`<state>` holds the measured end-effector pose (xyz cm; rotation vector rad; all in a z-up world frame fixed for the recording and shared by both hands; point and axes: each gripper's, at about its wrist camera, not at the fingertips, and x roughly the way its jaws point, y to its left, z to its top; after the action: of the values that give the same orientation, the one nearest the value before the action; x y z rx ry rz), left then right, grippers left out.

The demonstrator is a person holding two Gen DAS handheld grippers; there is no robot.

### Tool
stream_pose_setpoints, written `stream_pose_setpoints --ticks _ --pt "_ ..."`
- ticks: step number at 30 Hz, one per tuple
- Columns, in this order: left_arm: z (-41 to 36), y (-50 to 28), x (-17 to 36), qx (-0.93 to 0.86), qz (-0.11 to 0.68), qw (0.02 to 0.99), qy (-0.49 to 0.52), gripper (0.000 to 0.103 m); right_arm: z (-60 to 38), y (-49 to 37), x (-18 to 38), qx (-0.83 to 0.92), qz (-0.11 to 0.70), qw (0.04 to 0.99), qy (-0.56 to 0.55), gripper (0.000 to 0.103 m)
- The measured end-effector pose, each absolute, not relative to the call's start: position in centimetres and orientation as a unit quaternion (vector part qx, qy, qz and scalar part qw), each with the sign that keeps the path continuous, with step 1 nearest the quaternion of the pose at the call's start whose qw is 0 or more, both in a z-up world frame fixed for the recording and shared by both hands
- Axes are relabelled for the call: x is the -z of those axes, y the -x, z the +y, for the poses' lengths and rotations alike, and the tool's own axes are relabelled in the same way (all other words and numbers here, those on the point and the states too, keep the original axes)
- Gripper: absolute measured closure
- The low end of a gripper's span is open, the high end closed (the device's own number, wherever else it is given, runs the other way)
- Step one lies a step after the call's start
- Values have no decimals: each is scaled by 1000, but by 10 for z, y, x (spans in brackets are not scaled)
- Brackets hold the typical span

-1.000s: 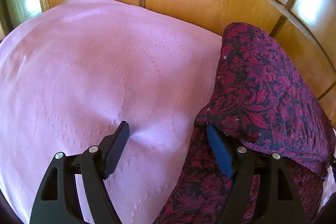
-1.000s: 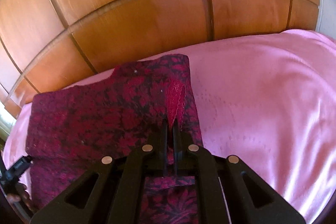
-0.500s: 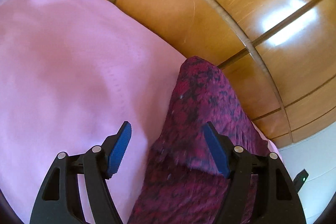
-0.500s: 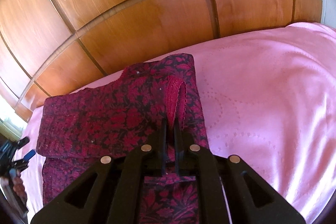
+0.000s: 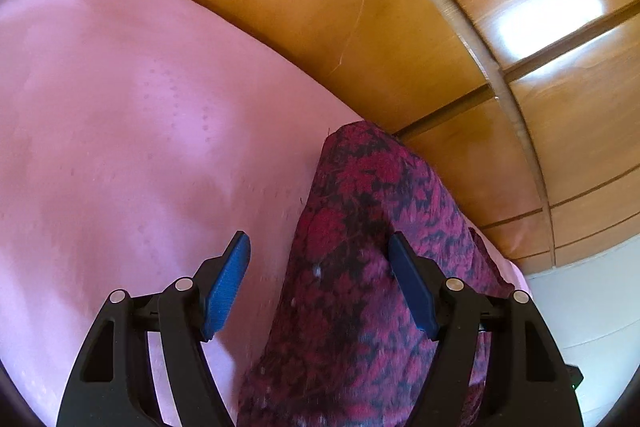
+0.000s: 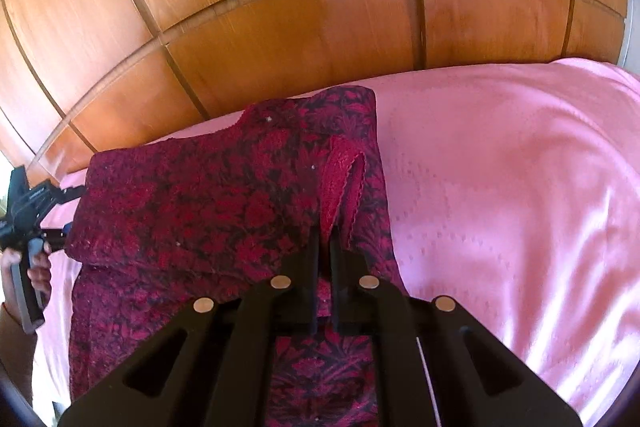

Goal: Fold small clothes

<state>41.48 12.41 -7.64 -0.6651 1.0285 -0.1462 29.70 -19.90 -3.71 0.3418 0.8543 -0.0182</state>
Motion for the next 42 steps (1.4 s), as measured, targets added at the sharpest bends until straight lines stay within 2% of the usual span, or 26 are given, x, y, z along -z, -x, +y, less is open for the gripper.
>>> stream_pose_setpoints --ticks 2,3,4,7,10,12,15,17,19,21,23,26,30,34,42 --pt "121 -424 81 91 486 807 323 66 -201 -296 38 9 412 895 -171 99" --pt "118 -426 81 93 488 807 319 76 -202 -296 38 8 411 895 -174 99" --pt "116 -421 76 82 475 820 308 82 -200 -295 37 8 409 896 -175 99" --pt "113 -404 69 74 457 840 284 85 -196 -288 26 1 396 904 -163 99" --pt "111 -399 81 43 463 851 244 85 -196 -279 21 -2 395 905 -157 99" --pt "102 -403 89 30 471 857 207 81 -193 -284 33 7 411 901 -141 99" --pt "94 -400 83 -11 468 868 164 57 -188 -294 51 22 425 896 -126 98" --pt "94 -391 71 -21 455 876 161 57 -188 -293 49 26 423 896 -132 96" --pt "88 -372 54 -35 421 897 128 57 -192 -290 45 32 420 896 -139 83" --pt "80 -353 40 -20 388 915 106 57 -193 -284 36 46 410 902 -131 64" --pt "64 -335 31 13 361 928 88 57 -195 -274 23 51 390 910 -132 62" --pt "42 -320 41 55 371 925 57 57 -182 -261 3 43 357 926 -117 55" --pt "32 -319 70 44 407 911 45 57 -144 -268 2 -1 366 926 -93 54" --pt "30 -315 82 28 400 915 41 57 -122 -294 37 5 409 911 -56 53" --pt "26 -315 82 2 405 912 59 57 -103 -310 52 35 377 926 -3 53"
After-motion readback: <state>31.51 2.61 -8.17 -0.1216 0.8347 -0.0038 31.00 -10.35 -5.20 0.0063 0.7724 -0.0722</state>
